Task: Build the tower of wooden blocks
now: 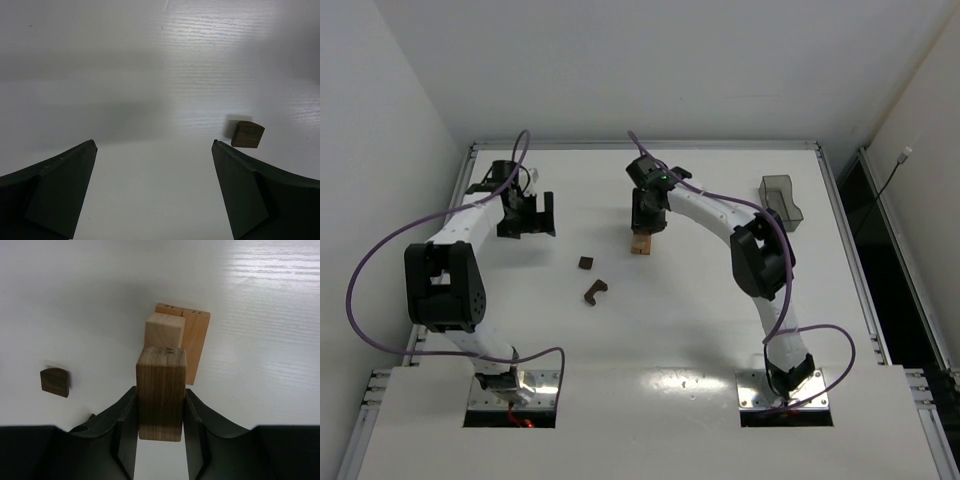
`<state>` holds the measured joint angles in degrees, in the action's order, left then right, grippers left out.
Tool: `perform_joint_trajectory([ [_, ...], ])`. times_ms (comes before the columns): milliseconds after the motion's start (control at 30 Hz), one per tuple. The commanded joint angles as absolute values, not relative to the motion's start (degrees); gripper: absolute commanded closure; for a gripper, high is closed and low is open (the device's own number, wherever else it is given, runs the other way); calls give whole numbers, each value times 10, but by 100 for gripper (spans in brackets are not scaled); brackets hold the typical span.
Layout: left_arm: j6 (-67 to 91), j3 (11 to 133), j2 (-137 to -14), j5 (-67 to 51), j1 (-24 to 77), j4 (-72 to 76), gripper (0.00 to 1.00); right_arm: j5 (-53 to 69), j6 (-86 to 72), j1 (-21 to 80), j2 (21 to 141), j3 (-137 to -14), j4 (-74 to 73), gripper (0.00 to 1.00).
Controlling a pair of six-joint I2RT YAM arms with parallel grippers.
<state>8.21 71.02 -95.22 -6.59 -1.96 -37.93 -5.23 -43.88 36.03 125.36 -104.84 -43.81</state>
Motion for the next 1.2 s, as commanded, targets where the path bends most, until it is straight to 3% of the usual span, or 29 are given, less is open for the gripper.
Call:
perform_joint_trajectory([
  [0, 88, 729, -958, -67, -17, -370, 0, -48, -432, 360, 1253, -1083, -417, 100],
  [867, 88, 751, -984, -77, -17, -381, 0, -42, -420, 355, 1282, -1093, -407, 100],
  [1000, 88, 763, -991, -83, -17, -386, 0, -42, -420, 355, 1282, -1088, -407, 92],
  [1033, 88, 763, -991, -83, -17, -386, 0, -42, -420, 355, 1282, -1088, -407, 85],
  [1167, 88, 768, -996, -83, -17, -386, 0, -37, -420, 355, 1288, -1088, -402, 75],
])
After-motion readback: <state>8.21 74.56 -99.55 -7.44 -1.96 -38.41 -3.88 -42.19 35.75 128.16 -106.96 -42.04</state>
